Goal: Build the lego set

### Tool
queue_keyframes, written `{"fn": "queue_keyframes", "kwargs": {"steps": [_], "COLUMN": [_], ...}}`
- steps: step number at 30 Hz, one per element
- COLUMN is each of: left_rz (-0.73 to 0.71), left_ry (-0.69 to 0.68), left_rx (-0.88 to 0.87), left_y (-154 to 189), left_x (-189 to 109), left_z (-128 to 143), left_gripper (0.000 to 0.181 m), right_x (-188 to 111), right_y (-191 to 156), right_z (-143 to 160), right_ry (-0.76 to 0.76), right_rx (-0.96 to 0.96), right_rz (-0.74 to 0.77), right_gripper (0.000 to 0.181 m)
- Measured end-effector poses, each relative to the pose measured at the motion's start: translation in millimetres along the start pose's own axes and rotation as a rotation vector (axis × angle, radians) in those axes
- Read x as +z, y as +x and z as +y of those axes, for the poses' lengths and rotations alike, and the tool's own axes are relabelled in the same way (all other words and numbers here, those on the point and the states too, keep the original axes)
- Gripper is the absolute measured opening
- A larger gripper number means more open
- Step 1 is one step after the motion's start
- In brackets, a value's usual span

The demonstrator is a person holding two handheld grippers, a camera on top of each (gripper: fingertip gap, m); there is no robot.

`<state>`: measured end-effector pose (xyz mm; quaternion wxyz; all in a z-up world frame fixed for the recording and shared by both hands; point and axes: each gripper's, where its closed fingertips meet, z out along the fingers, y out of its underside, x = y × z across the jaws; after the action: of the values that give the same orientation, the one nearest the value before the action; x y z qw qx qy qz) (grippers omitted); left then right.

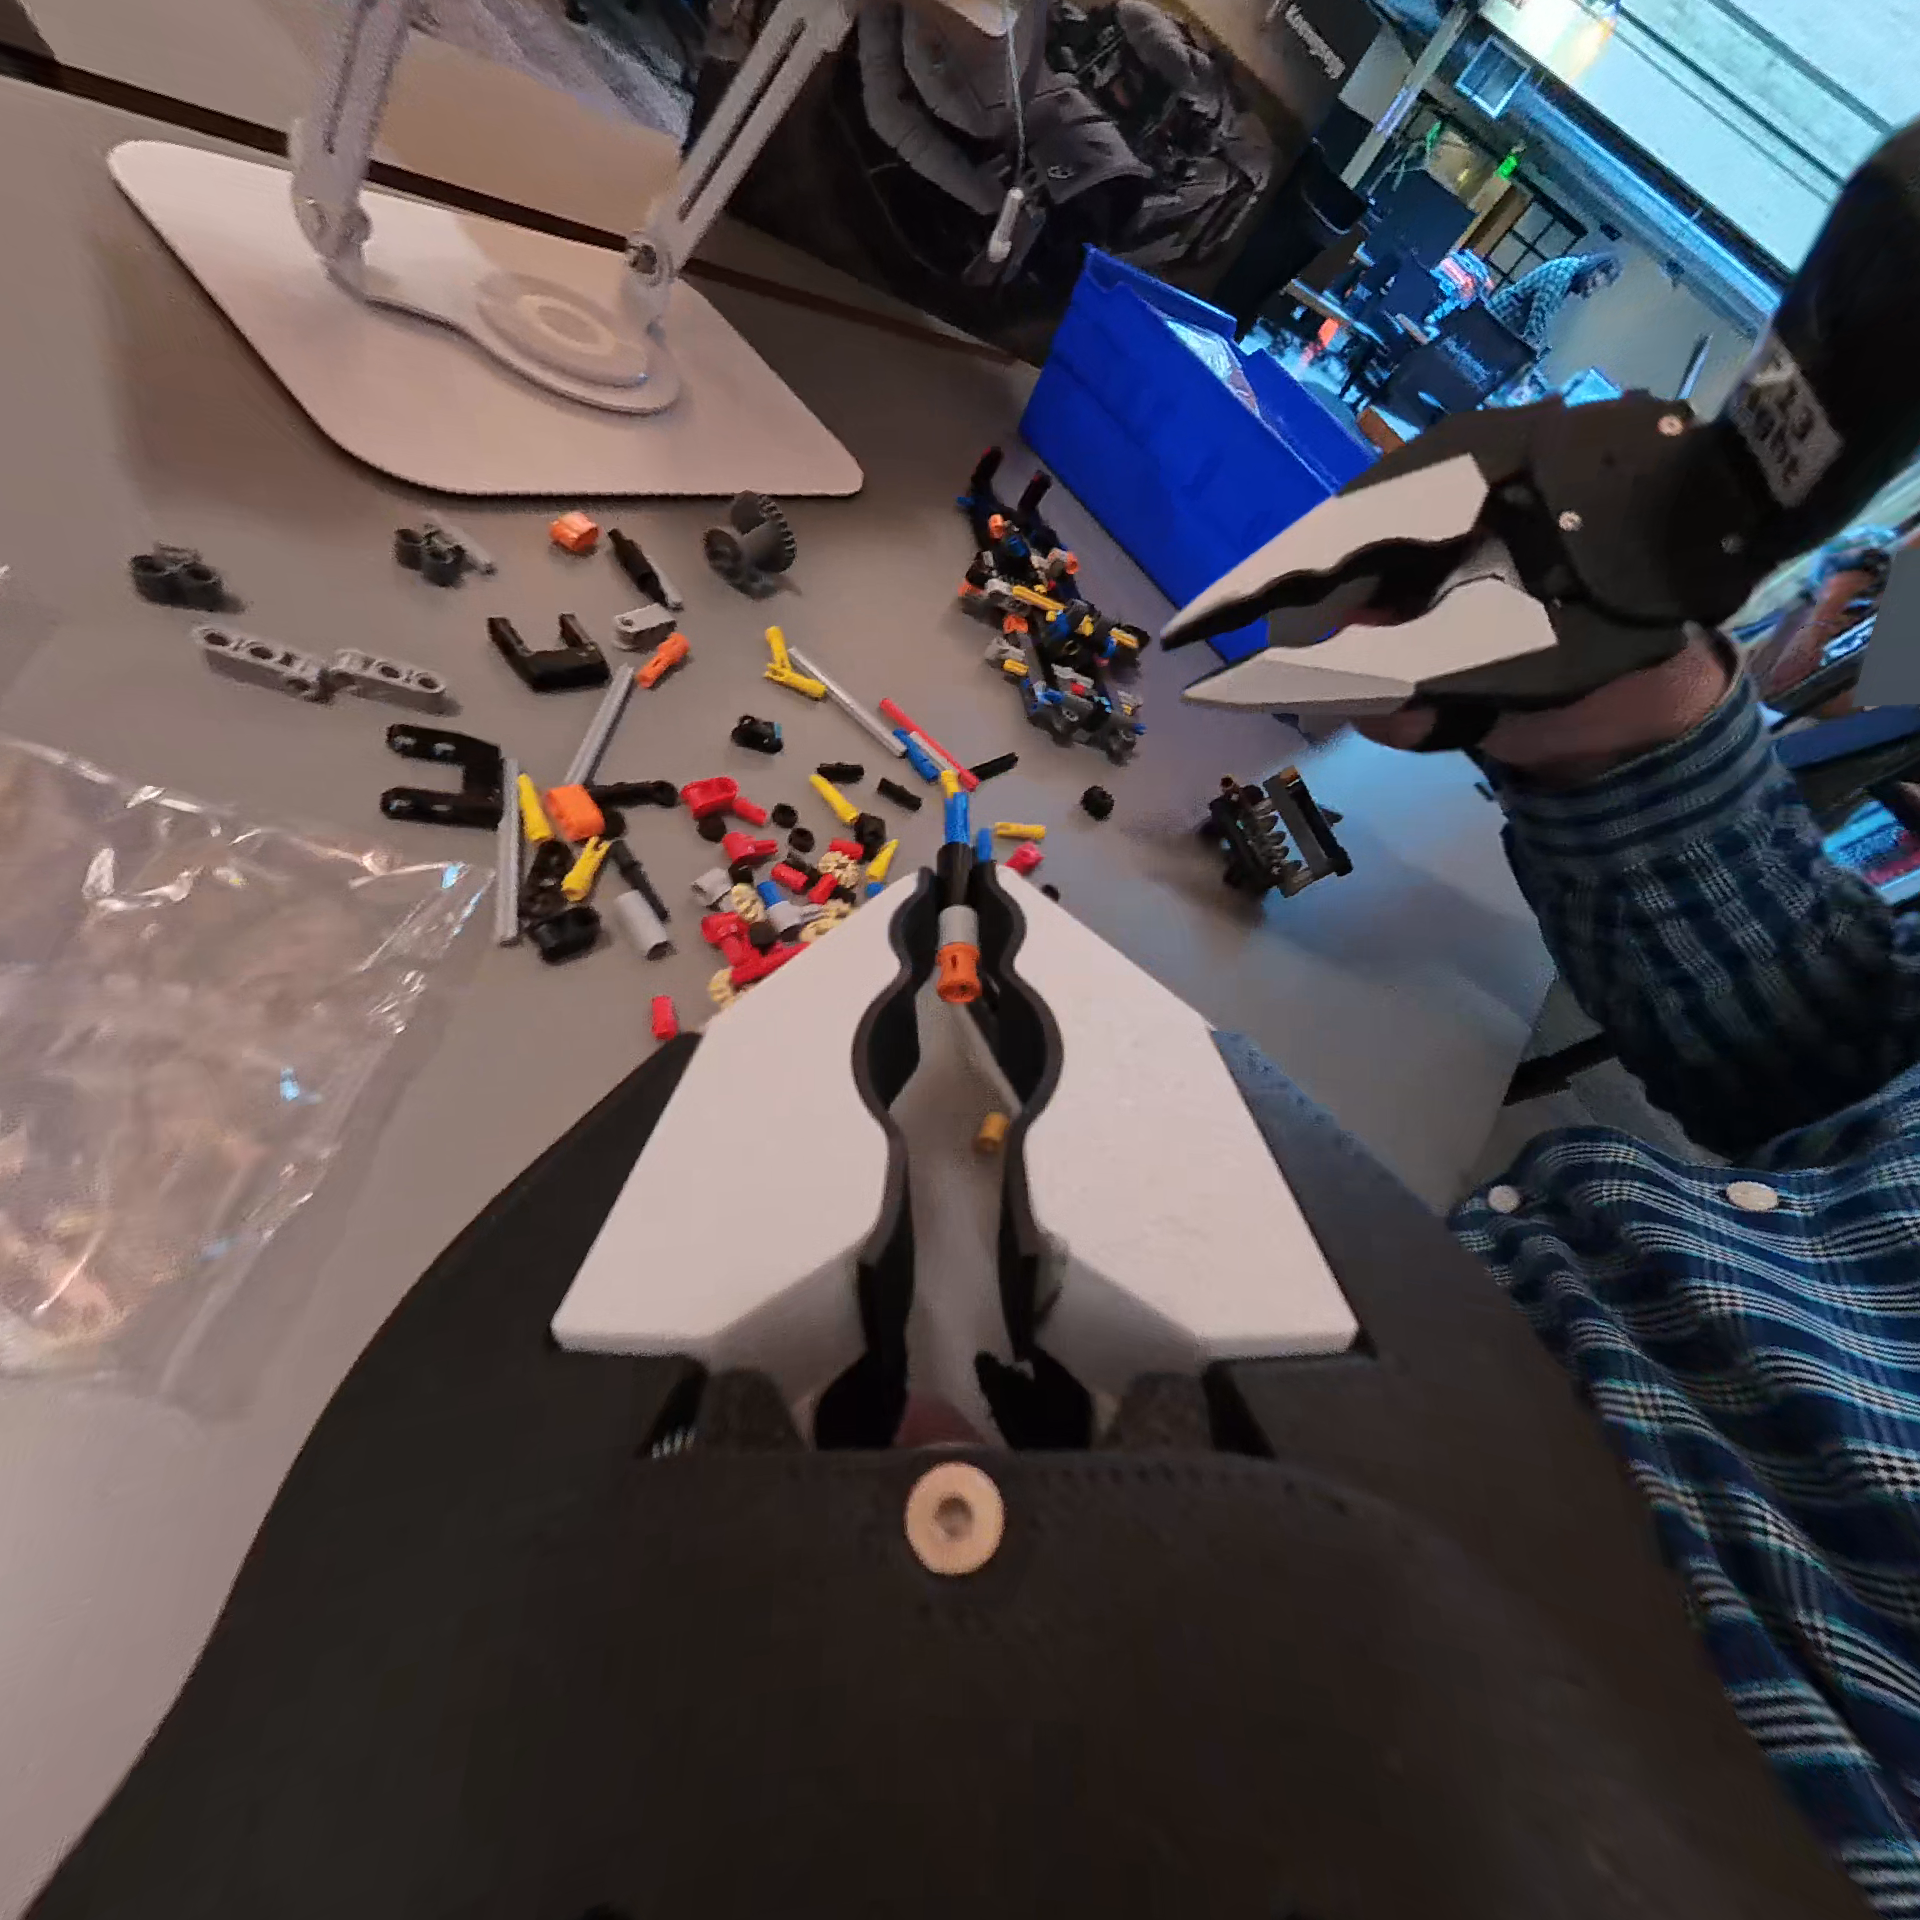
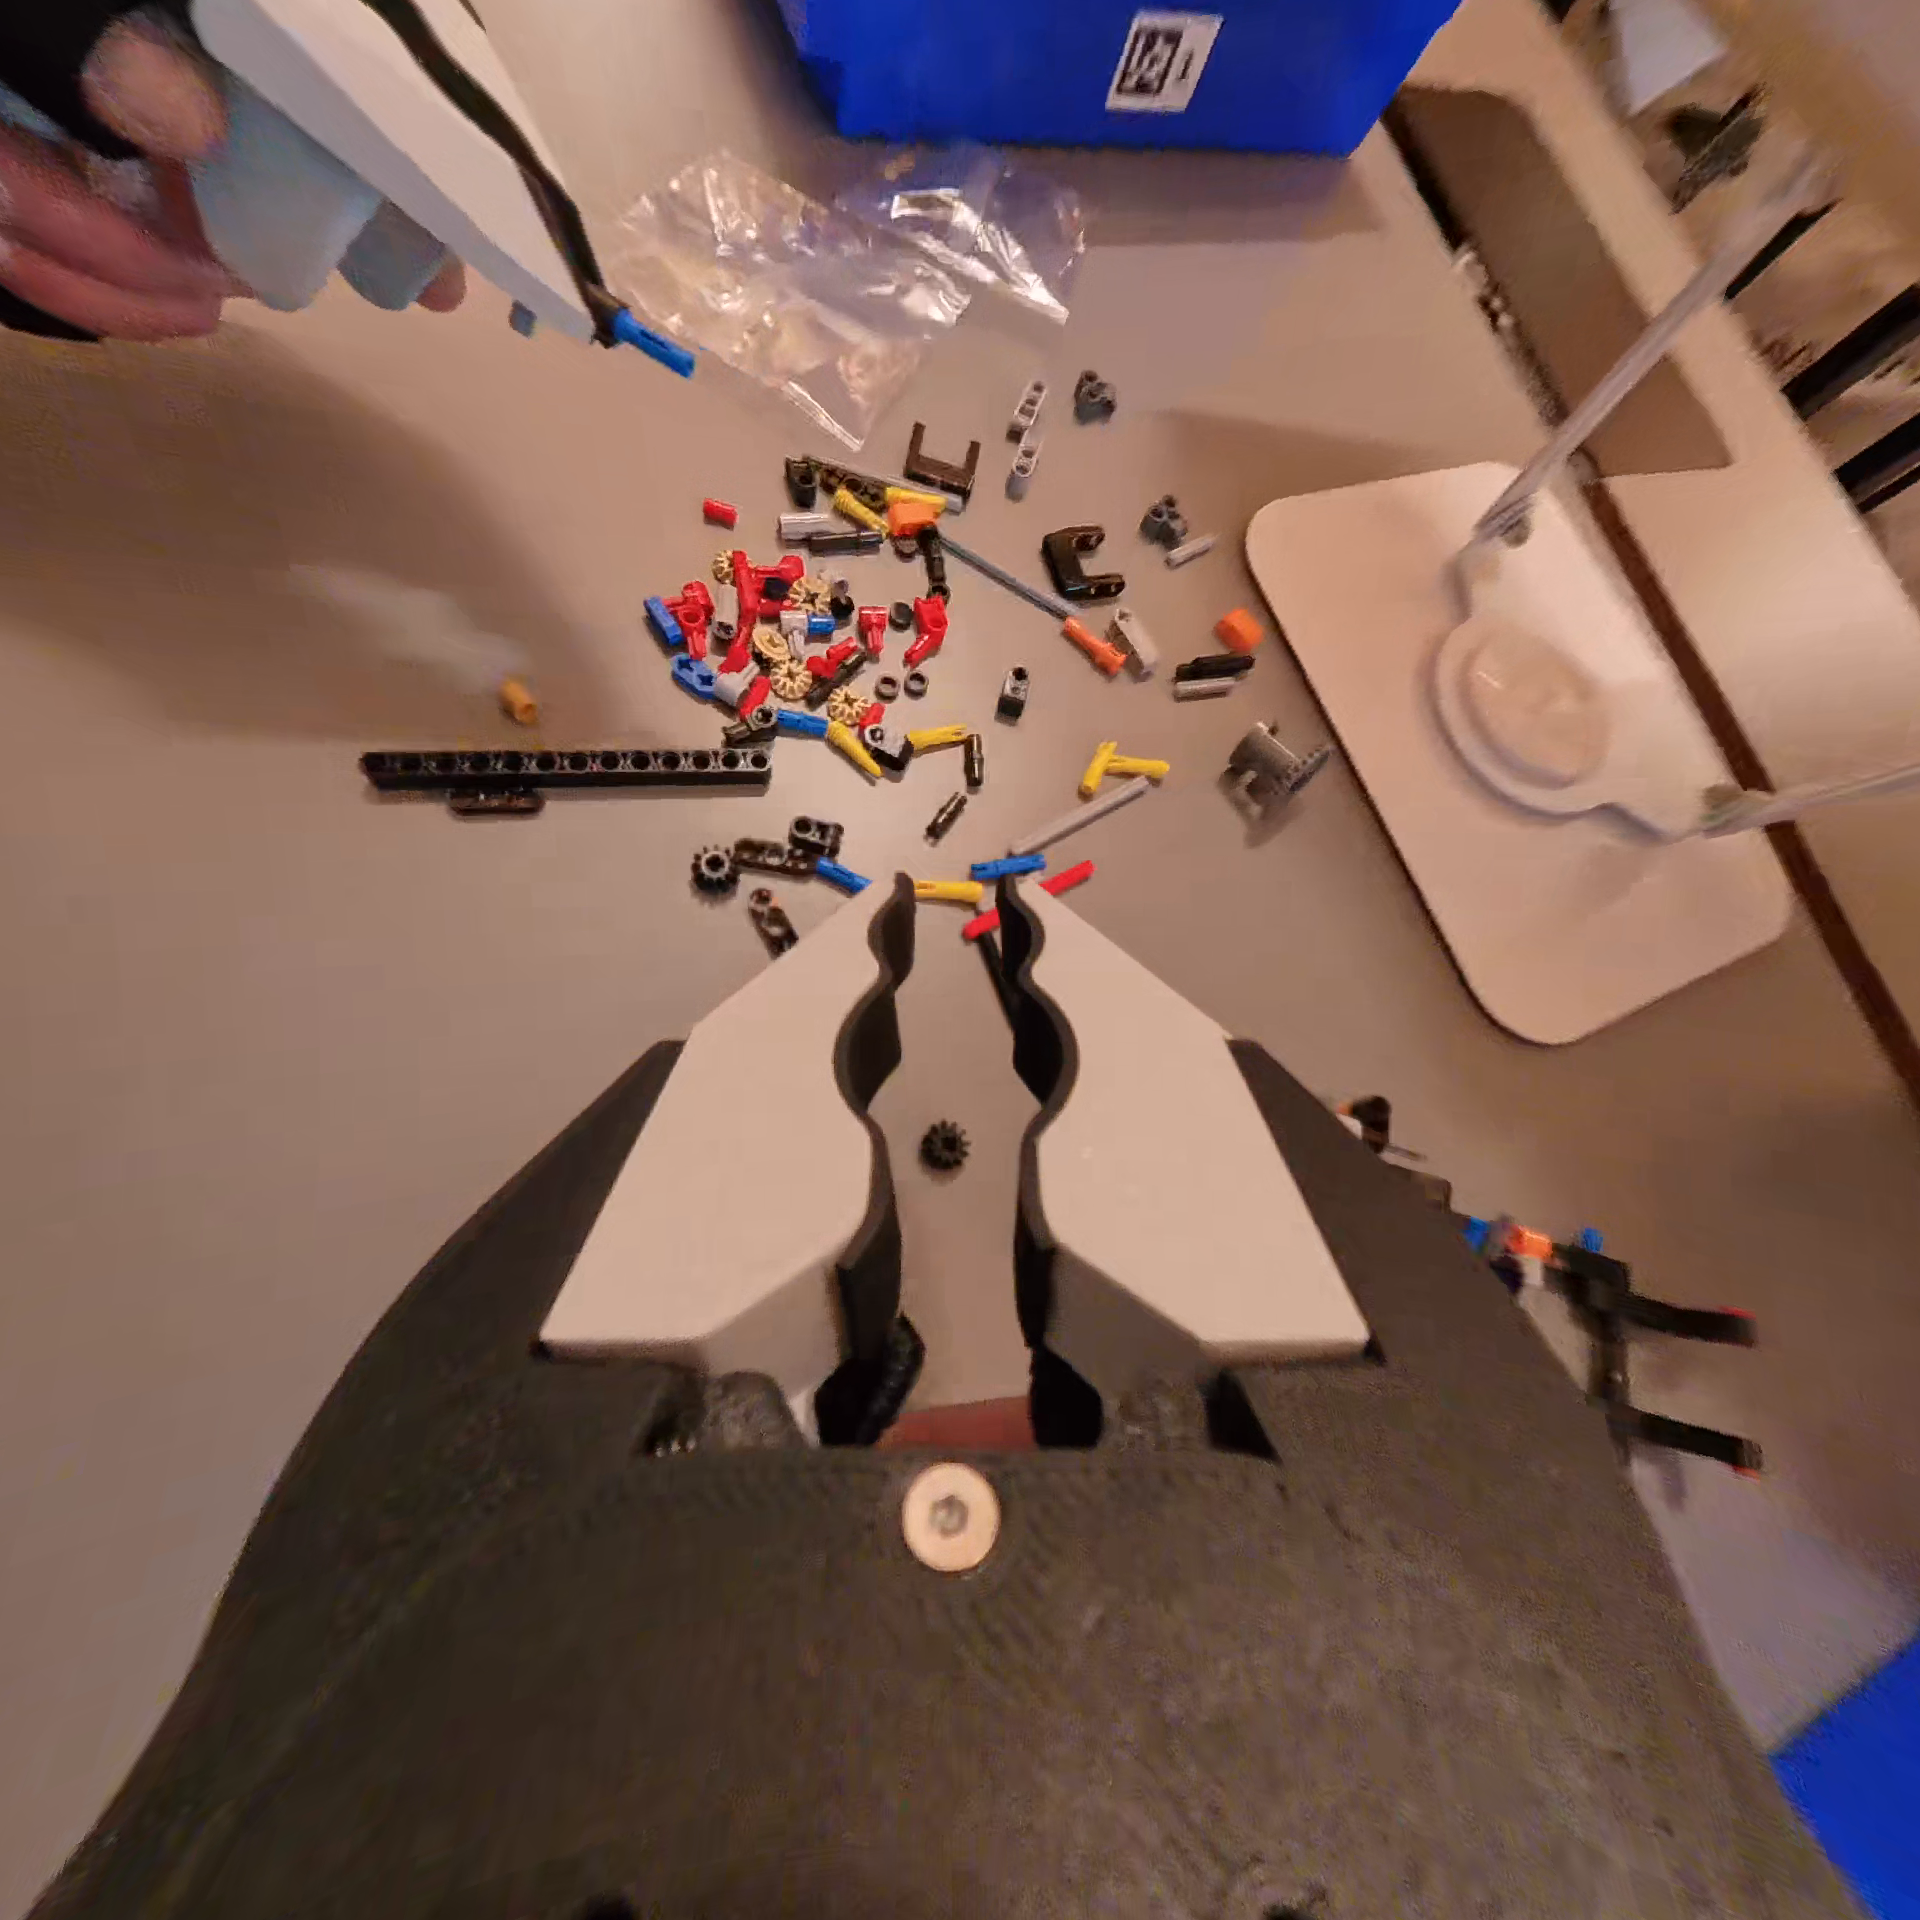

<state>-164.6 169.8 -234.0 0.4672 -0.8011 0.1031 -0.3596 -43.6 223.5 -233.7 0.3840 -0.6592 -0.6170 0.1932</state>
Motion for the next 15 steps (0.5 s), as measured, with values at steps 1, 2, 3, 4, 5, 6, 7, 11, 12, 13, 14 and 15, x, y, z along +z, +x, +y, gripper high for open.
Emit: {"fn": "queue_keyframes", "kwargs": {"steps": [1,2,3,4,5,6,7,11,12,13,14,15], "left_rz": [-0.008,-0.015,-0.017,-0.021,-0.027,-0.028,-0.027,-0.040,-0.044,-0.048,-0.047,-0.044], "left_ry": [0.001,0.003,0.007,0.008,0.007,0.010,0.013,0.031,0.036,0.041,0.047,0.054], "left_rx": [-0.002,-0.004,-0.008,-0.009,-0.010,-0.014,-0.019,-0.028,-0.031,-0.037,-0.046,-0.052], "left_y": [-3.7,-7.1,-9.8,-12.5,-15.3,-17.6,-19.6,-28.9,-31.3,-33.5,-34.7,-35.1], "left_x": [-2.3,-4.6,-6.8,-8.7,-10.4,-12.0,-13.6,-20.9,-22.6,-24.0,-25.4,-26.8], "left_z": [1.4,2.2,2.7,3.6,4.5,4.9,5.0,5.3,5.8,6.3,6.0,5.3], "left_gripper": [0.004,0.005,0.004,0.005,0.005,0.005,0.004,0.004,0.004,0.005,0.004,0.004], "right_x": [6.2,11.6,16.4,21.0,26.0,31.4,36.8,59.5,64.9,70.3,75.6,80.9], "right_y": [2.5,5.5,8.4,11.4,14.9,18.1,20.4,35.8,39.8,41.7,42.8,43.3], "right_z": [-2.8,-6.0,-9.4,-12.4,-15.3,-18.3,-21.4,-26.0,-26.8,-29.0,-31.5,-33.2], "right_ry": [-0.011,-0.024,-0.038,-0.053,-0.066,-0.073,-0.076,-0.127,-0.140,-0.145,-0.148,-0.158], "right_rx": [0.005,0.016,0.029,0.038,0.047,0.055,0.066,0.088,0.083,0.085,0.086,0.079], "right_rz": [-0.013,-0.024,-0.037,-0.050,-0.063,-0.080,-0.100,-0.120,-0.116,-0.122,-0.128,-0.130], "right_gripper": [0.013,0.012,0.012,0.011,0.011,0.012,0.012,0.012,0.012,0.013,0.013,0.014]}}
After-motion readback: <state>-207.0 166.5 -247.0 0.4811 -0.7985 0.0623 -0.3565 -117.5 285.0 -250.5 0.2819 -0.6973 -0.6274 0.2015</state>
